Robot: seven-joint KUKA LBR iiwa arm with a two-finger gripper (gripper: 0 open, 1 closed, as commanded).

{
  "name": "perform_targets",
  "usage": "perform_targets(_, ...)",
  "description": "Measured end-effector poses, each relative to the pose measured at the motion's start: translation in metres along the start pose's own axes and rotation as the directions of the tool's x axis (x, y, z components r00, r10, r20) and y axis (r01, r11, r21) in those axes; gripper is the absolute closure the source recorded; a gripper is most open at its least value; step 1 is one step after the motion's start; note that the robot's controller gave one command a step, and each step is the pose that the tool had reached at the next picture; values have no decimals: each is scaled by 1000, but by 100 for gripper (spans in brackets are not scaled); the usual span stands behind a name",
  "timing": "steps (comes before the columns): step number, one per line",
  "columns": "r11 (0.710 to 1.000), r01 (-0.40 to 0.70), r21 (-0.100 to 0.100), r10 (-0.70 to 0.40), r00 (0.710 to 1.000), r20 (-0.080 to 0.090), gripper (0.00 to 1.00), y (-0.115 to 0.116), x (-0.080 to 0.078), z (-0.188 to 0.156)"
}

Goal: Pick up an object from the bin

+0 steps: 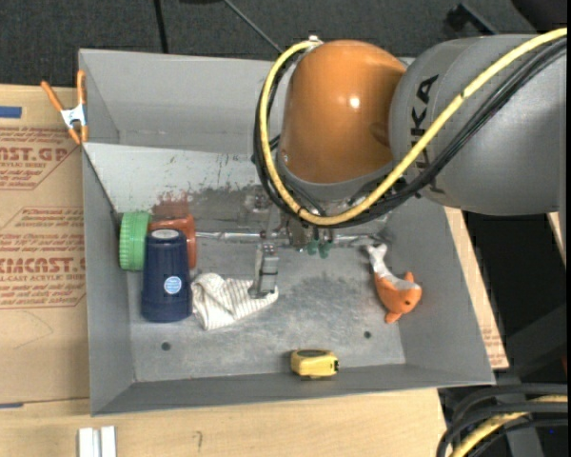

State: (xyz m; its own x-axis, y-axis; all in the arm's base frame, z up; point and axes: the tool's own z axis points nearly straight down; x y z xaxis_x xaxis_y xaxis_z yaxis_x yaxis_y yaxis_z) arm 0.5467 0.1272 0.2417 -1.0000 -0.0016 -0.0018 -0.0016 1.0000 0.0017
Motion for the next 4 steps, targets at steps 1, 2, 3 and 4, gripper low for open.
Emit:
perform_targets(1,998,70,0,-70,997,6,0,-3,-2,35)
perform_targets(2,991,132,1,-132,991,4,0,-4,0,93)
perform_targets(3,997,71,-1,-71,997,2,0,-5,-14,152)
perform_targets(4,985,172,0,-172,985,0,100,-4,8,171)
